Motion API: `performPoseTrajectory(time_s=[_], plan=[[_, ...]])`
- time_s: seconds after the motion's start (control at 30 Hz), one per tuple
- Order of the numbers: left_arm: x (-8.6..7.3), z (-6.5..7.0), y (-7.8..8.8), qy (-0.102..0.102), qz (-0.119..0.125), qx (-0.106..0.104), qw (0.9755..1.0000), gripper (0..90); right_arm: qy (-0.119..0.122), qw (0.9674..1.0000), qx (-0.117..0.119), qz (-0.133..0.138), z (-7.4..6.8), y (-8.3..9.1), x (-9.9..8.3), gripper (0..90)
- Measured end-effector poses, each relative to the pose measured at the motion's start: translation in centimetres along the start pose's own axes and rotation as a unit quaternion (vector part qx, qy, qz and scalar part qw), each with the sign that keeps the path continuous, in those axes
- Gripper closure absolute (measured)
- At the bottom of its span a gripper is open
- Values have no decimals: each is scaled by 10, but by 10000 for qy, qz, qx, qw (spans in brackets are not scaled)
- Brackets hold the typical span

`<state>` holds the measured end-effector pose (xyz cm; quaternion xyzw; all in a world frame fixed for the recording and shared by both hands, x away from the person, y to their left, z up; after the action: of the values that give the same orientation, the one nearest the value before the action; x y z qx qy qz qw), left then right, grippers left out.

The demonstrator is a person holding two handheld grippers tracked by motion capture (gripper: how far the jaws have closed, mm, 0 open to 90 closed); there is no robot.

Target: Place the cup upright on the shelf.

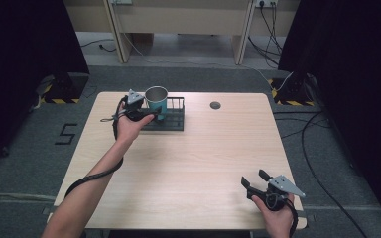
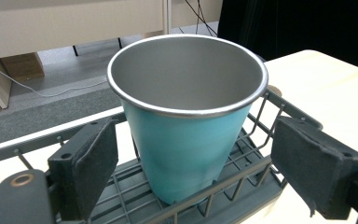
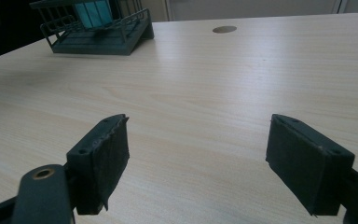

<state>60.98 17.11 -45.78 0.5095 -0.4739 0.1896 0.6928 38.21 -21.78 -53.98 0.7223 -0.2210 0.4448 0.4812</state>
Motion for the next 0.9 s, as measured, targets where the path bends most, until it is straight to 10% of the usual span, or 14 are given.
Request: performPoseTrajectory(time_s=[0.9], plan=[[-20,12,43,-117,203,-186,9996,143,28,10000,-21,2,0,0,0,220]])
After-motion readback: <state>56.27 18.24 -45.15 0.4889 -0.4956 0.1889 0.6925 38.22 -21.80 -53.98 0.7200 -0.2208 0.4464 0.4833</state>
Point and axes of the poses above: each handheld gripper's, and its own axes: y roughly backward along the jaws, x roughly out of its top, z roughly to its right, the point moved 8 cm from there along -y, roughly forward along the jaws, and after that the axes turned 10 degrees about -z, right-handed, at the moved point
